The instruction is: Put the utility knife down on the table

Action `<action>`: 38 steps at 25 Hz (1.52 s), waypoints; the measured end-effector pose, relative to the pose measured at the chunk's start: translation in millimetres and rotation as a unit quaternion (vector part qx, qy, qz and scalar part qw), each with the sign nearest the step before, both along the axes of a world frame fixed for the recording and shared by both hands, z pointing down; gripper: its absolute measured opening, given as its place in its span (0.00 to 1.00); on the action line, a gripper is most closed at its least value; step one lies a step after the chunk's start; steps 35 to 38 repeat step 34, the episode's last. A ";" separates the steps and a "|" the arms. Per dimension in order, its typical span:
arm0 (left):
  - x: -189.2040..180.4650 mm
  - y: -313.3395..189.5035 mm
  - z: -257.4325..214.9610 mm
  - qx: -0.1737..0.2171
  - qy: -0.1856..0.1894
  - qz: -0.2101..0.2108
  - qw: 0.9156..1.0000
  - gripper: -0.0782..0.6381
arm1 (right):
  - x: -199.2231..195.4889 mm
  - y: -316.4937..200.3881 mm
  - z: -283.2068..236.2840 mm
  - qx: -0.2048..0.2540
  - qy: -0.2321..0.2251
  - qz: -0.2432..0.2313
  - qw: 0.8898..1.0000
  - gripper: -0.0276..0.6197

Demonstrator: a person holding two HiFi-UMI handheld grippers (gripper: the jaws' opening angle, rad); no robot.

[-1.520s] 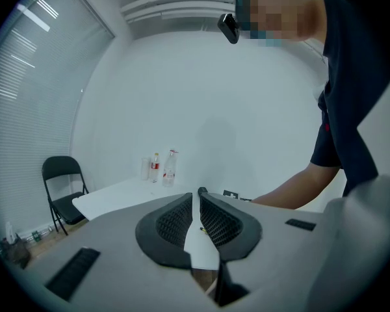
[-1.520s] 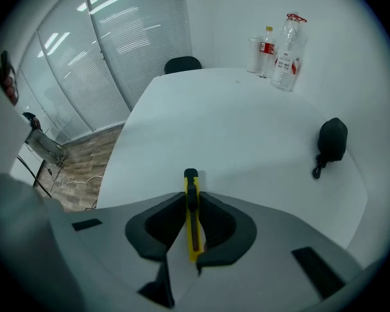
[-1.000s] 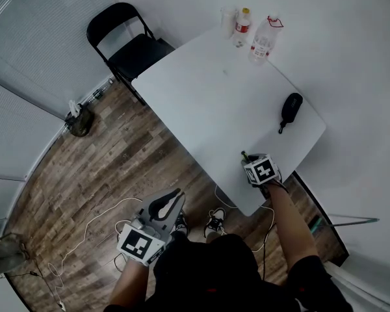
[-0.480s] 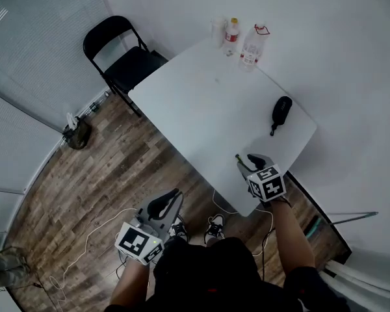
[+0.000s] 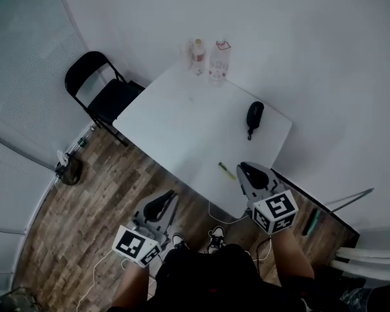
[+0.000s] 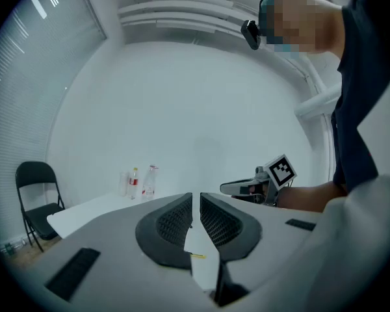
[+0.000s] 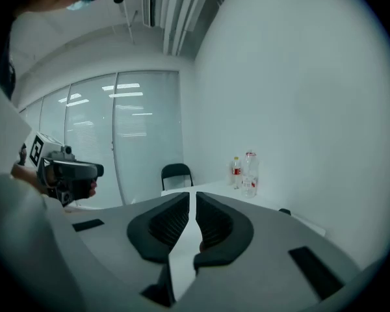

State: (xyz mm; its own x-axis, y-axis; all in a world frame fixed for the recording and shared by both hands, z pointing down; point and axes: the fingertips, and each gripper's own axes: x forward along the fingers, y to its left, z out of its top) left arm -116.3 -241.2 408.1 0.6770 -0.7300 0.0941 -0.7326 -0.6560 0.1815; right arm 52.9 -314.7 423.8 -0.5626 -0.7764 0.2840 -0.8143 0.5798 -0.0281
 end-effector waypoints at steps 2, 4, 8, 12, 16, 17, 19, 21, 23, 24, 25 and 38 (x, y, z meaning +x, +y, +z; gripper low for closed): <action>2.7 -1.5 -13.2 0.015 0.002 0.011 1.000 0.18 | 3.8 14.0 -24.6 0.024 -0.019 0.015 0.999 0.11; 4.9 -3.3 -26.6 0.032 0.004 0.020 0.999 0.18 | 8.1 27.3 -46.4 0.054 -0.033 0.028 0.998 0.10; 8.0 -4.5 -48.1 0.063 0.002 0.033 0.997 0.18 | 16.2 51.6 -79.4 0.113 -0.035 0.041 0.992 0.09; 7.9 -4.7 -64.8 0.084 0.002 0.038 0.996 0.18 | 25.1 66.8 -106.7 0.144 -0.038 0.059 0.987 0.08; 6.6 -7.4 -73.3 0.098 0.001 0.043 0.994 0.18 | 28.4 70.5 -117.0 0.155 -0.046 0.070 0.984 0.08; 6.6 -7.9 -73.0 0.098 0.000 0.044 0.994 0.18 | 28.7 70.9 -117.1 0.154 -0.047 0.071 0.984 0.08; 6.9 -7.3 -72.4 0.098 0.000 0.046 0.994 0.18 | 29.2 71.9 -116.7 0.153 -0.046 0.074 0.984 0.08; 8.1 -6.1 -72.7 0.099 0.001 0.049 0.994 0.18 | 29.5 72.2 -116.4 0.152 -0.045 0.074 0.985 0.08; 8.7 -5.8 -72.6 0.099 0.001 0.050 0.994 0.18 | 29.8 71.1 -115.2 0.149 -0.045 0.075 0.985 0.08; 8.3 -5.7 -72.5 0.099 0.001 0.050 0.994 0.18 | 29.4 70.5 -114.7 0.148 -0.045 0.074 0.985 0.08; 7.8 -5.4 -72.6 0.099 0.001 0.050 0.994 0.18 | 28.6 70.3 -114.5 0.148 -0.044 0.073 0.985 0.08; 8.1 -1.7 -70.6 0.097 0.002 0.047 0.994 0.18 | 23.9 71.4 -108.2 0.142 -0.035 0.063 0.987 0.08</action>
